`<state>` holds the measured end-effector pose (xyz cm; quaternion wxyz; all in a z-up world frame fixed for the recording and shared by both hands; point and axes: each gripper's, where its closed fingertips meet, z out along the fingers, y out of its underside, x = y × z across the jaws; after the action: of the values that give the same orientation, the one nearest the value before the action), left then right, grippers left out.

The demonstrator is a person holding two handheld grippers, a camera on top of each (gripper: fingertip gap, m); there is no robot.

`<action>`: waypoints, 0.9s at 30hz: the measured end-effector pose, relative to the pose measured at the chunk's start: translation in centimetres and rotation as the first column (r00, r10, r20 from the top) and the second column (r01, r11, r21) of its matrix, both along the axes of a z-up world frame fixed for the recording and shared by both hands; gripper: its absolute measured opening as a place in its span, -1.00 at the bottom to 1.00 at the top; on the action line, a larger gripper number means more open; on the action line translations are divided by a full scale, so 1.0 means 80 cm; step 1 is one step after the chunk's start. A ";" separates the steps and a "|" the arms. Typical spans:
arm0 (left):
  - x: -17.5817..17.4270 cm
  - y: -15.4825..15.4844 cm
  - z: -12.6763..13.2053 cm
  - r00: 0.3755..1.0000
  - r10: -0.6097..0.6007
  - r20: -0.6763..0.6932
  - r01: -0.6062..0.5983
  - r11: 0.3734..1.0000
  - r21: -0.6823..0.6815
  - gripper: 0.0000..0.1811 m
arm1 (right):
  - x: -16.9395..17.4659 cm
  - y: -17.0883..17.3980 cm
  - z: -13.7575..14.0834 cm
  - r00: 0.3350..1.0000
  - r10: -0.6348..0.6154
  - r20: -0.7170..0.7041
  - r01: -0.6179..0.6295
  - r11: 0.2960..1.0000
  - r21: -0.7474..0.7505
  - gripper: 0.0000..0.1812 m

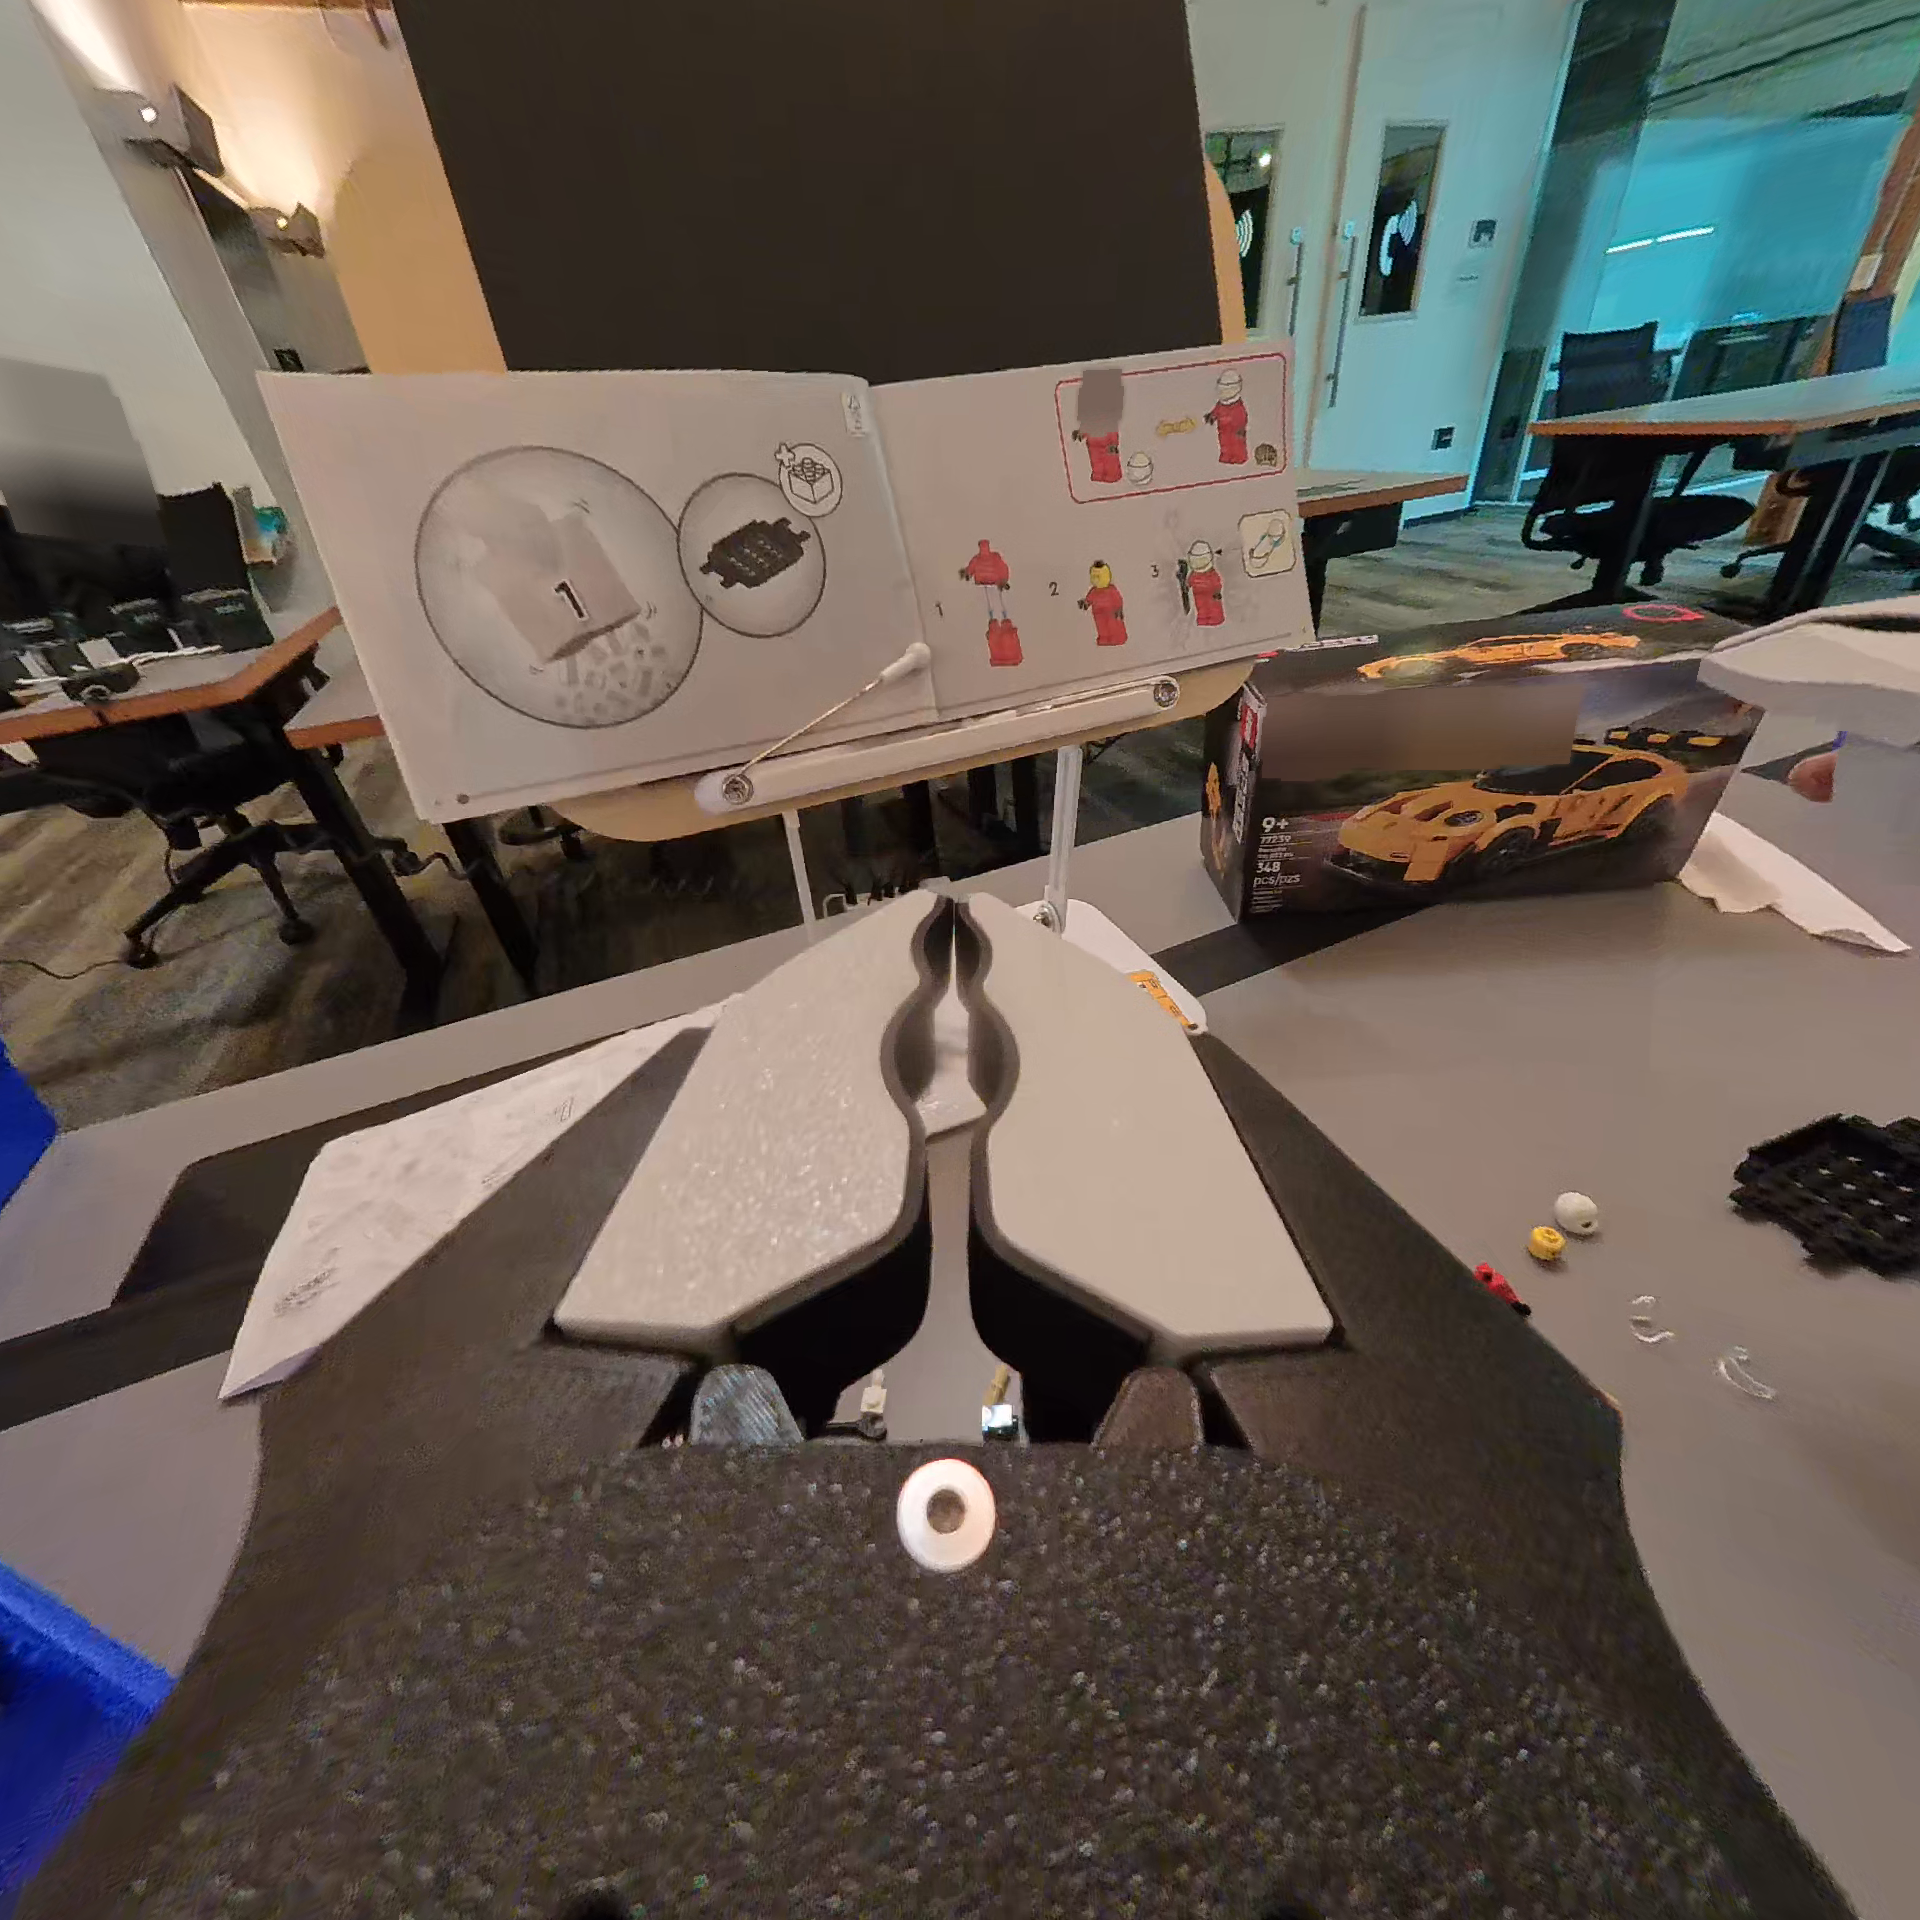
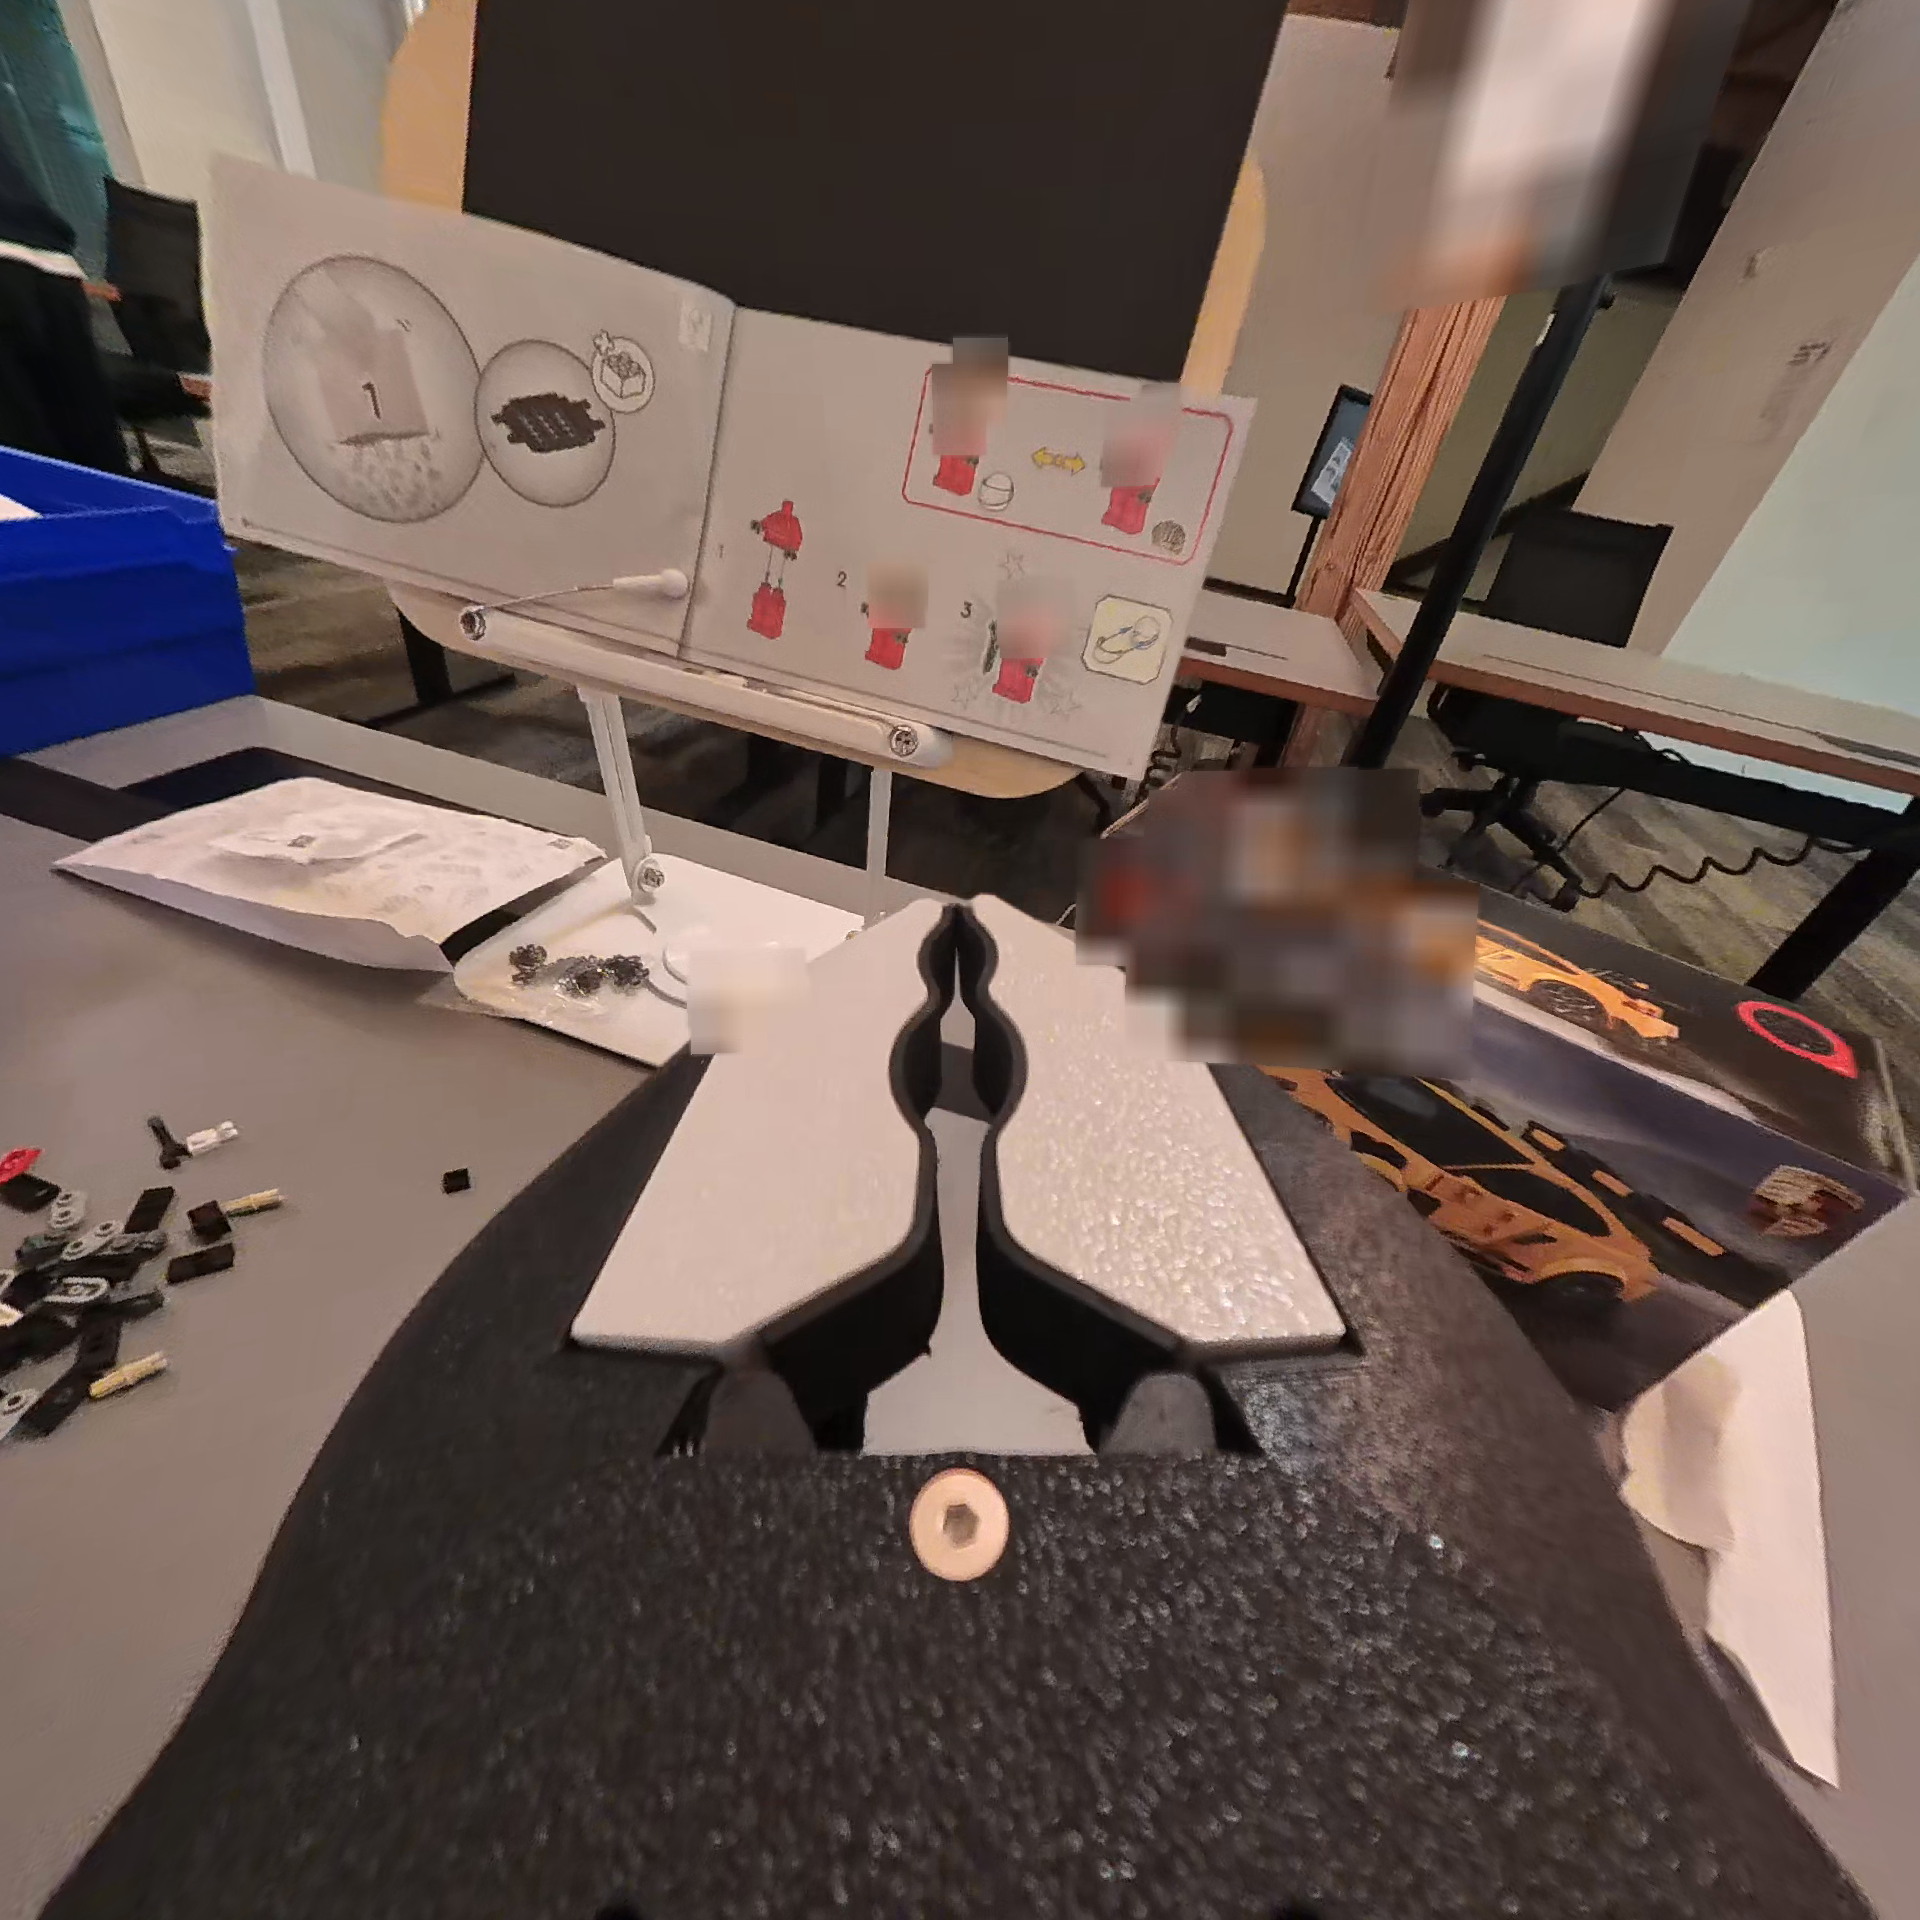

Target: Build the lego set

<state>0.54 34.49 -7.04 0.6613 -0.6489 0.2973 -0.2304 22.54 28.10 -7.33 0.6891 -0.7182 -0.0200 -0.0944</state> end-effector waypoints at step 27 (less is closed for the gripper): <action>0.002 -0.001 -0.013 0.997 0.015 -0.079 -0.013 1.000 0.028 -1.00 | -0.023 0.009 -0.038 0.993 0.084 0.084 -0.079 0.995 -0.063 -0.98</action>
<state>0.71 34.41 -8.04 0.6596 -0.6504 0.3218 -0.1956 20.68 28.84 -10.38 0.6693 -0.7321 -0.0819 -0.0967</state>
